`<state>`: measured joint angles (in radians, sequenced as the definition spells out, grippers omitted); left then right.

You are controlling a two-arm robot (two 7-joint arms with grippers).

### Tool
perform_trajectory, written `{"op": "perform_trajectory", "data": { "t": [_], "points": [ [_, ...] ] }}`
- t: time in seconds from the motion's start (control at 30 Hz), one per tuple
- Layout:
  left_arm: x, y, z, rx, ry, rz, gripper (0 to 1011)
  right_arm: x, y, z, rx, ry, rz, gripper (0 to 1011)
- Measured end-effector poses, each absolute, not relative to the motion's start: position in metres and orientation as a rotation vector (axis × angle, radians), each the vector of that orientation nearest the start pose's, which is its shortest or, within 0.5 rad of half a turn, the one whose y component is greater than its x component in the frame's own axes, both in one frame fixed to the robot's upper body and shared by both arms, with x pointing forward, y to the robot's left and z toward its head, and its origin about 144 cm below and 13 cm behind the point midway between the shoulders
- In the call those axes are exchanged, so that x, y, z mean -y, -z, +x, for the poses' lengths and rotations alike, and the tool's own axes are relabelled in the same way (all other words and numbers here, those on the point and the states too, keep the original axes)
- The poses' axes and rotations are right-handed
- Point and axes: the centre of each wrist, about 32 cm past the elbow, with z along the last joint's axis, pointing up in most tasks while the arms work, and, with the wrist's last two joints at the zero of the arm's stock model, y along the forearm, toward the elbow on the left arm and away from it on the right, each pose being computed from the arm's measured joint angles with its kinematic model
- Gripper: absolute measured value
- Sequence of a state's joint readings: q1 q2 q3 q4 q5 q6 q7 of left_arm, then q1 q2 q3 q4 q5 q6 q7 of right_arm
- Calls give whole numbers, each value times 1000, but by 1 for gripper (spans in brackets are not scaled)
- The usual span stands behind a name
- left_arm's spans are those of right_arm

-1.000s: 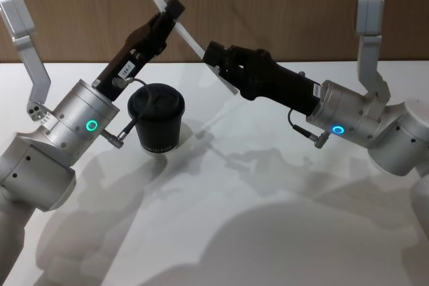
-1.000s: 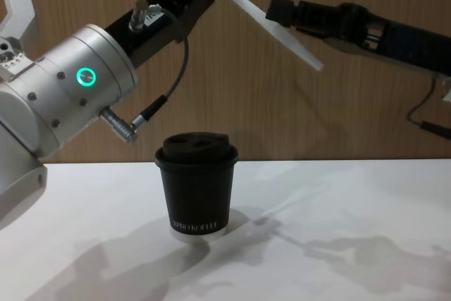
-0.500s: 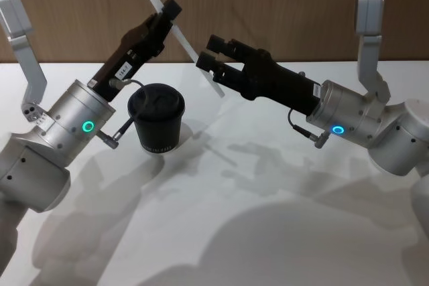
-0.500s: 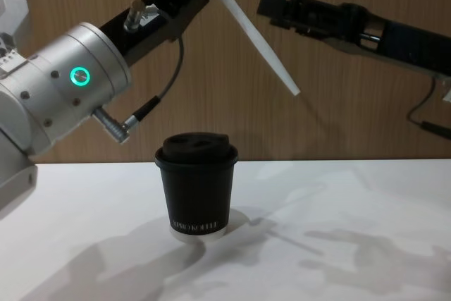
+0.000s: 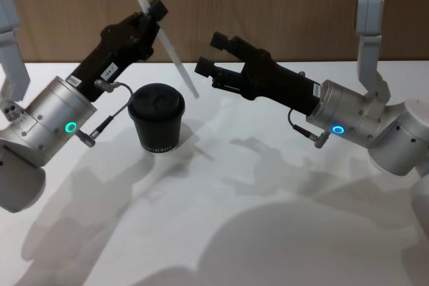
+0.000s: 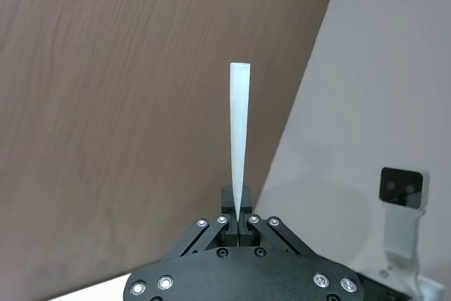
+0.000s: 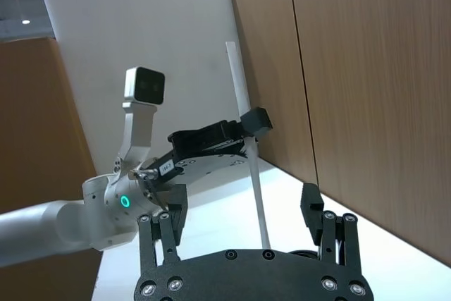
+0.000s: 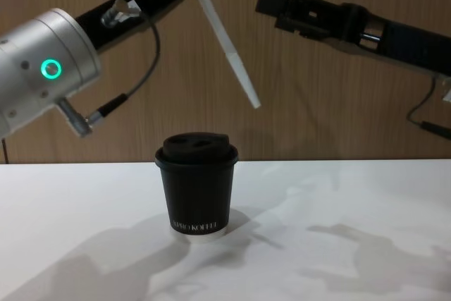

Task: Pick up the straw with one hand, pass it to the other hand, and insert it into the cup.

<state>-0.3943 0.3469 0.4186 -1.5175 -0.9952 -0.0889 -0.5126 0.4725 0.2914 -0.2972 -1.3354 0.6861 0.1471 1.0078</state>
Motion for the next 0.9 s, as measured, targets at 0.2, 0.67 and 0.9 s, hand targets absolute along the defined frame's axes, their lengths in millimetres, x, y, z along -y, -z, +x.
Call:
{"op": "perform_trajectory", "data": {
  "t": [0.2,0.67,0.9],
  "points": [
    [-221,-1250,532,-64,-683,-523,2,245,-1236,576,-105,307,272,1001],
    [-239,-1263,522,71,-732,-444,2,245,-1236,576,-105,307,272,1001],
    [-242,-1265,521,125,-761,-376,2,245,-1236,576,-105,307,272,1001]
  ]
}}
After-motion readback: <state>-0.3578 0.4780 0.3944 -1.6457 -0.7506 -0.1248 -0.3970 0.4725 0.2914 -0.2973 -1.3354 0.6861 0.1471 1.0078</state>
